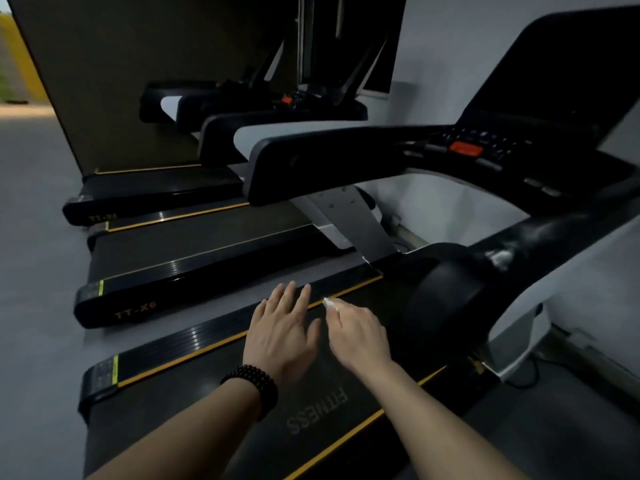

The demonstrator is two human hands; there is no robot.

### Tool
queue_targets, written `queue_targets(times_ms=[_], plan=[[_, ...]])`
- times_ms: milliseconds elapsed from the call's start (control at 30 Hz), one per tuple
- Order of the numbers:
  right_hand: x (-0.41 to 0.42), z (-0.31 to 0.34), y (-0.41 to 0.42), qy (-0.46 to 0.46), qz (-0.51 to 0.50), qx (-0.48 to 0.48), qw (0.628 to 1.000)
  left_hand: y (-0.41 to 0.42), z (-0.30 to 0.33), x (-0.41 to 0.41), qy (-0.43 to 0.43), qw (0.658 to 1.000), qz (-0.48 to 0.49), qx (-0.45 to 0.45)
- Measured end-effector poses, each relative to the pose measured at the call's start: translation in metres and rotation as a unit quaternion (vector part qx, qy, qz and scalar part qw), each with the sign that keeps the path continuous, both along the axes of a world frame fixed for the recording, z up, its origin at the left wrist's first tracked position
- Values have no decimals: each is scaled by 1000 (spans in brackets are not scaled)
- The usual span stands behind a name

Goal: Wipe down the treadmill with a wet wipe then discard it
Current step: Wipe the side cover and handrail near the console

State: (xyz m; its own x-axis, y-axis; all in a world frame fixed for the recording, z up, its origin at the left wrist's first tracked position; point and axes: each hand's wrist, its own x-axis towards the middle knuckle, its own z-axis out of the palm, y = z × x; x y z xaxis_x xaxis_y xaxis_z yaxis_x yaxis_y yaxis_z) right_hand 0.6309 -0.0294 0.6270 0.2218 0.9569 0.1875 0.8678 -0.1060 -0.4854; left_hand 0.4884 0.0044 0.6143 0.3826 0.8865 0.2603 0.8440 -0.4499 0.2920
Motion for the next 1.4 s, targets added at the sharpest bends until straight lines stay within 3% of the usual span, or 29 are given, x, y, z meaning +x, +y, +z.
queue_targets(times_ms=[233,400,600,933,1133,1400], plan=[[8,113,-5,3,-20,22,1000,-8,101,3,-14,1000,-6,18],[12,151,-10,2,-16,46,999,-10,140,8,-20,999,-17,35],[46,165,-32,16,-49,69,996,-22,153,53,-8,997,-66,38],[188,190,-122,-9,-205,105,973,-71,178,179,-25,979,-199,44],[244,181,-131,-5,-233,104,967,-67,174,208,-17,976,-214,39],[347,186,-72,-20,-198,92,976,-23,156,252,30,985,-172,5]])
